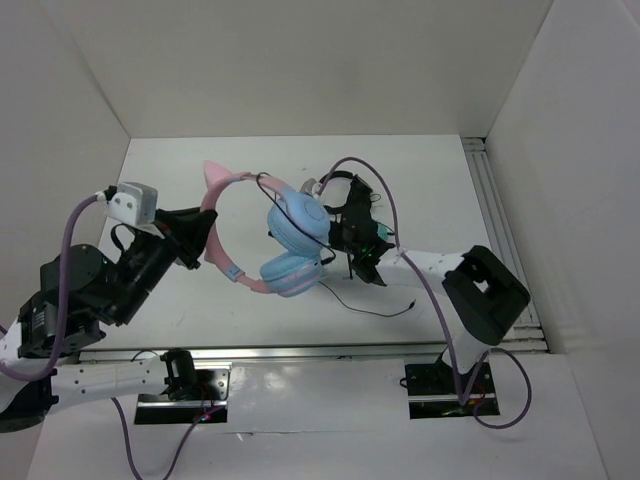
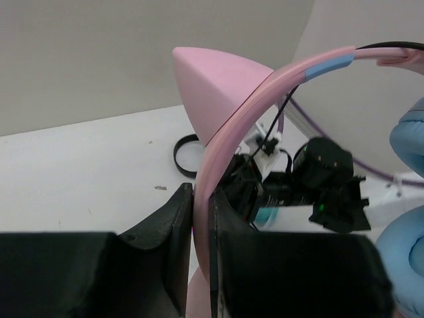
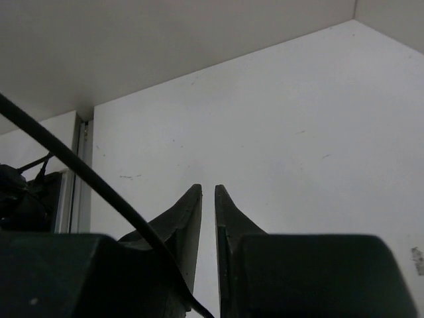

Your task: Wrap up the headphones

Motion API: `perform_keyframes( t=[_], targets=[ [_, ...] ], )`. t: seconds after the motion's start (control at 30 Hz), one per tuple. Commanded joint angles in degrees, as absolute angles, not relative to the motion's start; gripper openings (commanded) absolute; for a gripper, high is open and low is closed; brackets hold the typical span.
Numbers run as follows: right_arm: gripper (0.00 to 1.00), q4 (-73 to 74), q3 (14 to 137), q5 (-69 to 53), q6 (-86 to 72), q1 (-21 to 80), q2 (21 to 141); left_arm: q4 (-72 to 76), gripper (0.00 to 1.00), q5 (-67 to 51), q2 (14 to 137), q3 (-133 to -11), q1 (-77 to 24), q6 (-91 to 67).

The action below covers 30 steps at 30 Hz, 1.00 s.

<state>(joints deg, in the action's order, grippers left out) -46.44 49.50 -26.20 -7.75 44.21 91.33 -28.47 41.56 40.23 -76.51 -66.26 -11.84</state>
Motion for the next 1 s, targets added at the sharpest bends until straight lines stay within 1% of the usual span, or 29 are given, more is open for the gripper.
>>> perform_keyframes(
  t=[0.0, 0.13, 0.17, 0.2, 0.23, 0.3, 0.33, 0.43, 0.47, 0.5, 0.57, 0.6, 0.67, 0.7, 0.77, 0.8, 0.83, 0.97],
  targets=[
    [0.20, -59.93, 50.63, -30.40, -14.23, 44.03, 97.09, -16.97, 0.00, 52.43, 38.41, -77.26, -66.53, -17.31],
    [0.18, -68.61, 49.49, -30.94, -19.06, 44.56, 103.17, -11.26, 0.00, 59.22, 37.27, -75.67, -66.53, -15.12],
    [0.16, -69.77, 49.48, -31.63, -19.86, 44.56, 104.31, -11.25, 0.00, 60.02, 37.79, -75.67, -66.53, -14.33],
    [0.08, -70.83, 50.00, -31.64, -20.47, 44.56, 106.68, -10.55, 0.00, 61.68, 37.79, -76.46, -66.53, -14.33],
    [0.06, -71.54, 50.01, -31.64, -21.61, 44.56, 107.57, -11.07, 0.00, 63.09, 38.84, -76.99, -66.53, -14.33],
    [0.06, -72.16, 50.01, -32.26, -22.23, 45.09, 108.98, -11.07, 0.00, 68.17, 39.90, -77.78, -66.53, -13.01],
    [0.08, -72.16, 50.01, -32.26, -22.24, 45.09, 108.98, -10.38, 0.00, 70.03, 40.77, -78.39, -66.53, -12.31],
    [0.08, -72.77, 46.51, -30.59, -21.54, 46.23, 108.98, -6.78, 0.00, 77.05, 41.48, -77.35, -66.53, -6.52],
    [0.03, -71.82, 45.71, -29.98, -20.75, 47.01, 108.20, -0.50, 0.00, 78.56, 41.48, -76.39, -66.53, -0.41],
    [0.00, -71.28, 44.92, -28.58, -20.74, 47.89, 107.50, 3.48, 0.00, 79.36, 41.48, -74.03, -66.53, 3.04],
    [0.00, -67.88, 41.93, -25.94, -18.39, 49.21, 103.81, 8.85, 0.00, 80.50, 42.09, -72.52, -65.40, 7.36],
    [0.00, -66.46, 40.88, -24.27, -17.33, 51.05, 102.06, 9.75, 0.00, 80.51, 42.10, -72.51, -62.78, 8.25],
    [0.00, -61.73, 37.12, -17.17, -15.39, 53.16, 95.91, 7.31, 0.00, 78.58, 44.72, -72.51, -59.17, 7.73],
    [0.00, -60.05, 35.96, -12.96, -13.73, 55.26, 93.80, 3.73, 0.00, 77.53, 45.87, -73.90, -55.41, 5.65],
    [0.00, -56.44, 34.46, -9.86, -12.40, 57.38, 88.36, -1.81, 0.00, 75.51, 48.94, -75.84, -52.22, 2.13],
    [0.00, -52.42, 33.84, -8.45, -11.17, 58.35, 86.85, -4.80, 0.00, 74.28, 52.35, -76.89, -49.68, -1.63],
    [0.00, -50.73, 33.23, -5.22, -10.55, 60.19, 84.05, -8.05, 0.00, 72.88, 54.04, -78.47, -48.61, -2.89],
    [0.00, -45.27, 32.70, -2.64, -9.32, 61.44, 79.11, -10.97, 0.00, 69.79, 62.38, -83.04, -44.66, -5.79]
  ],
)
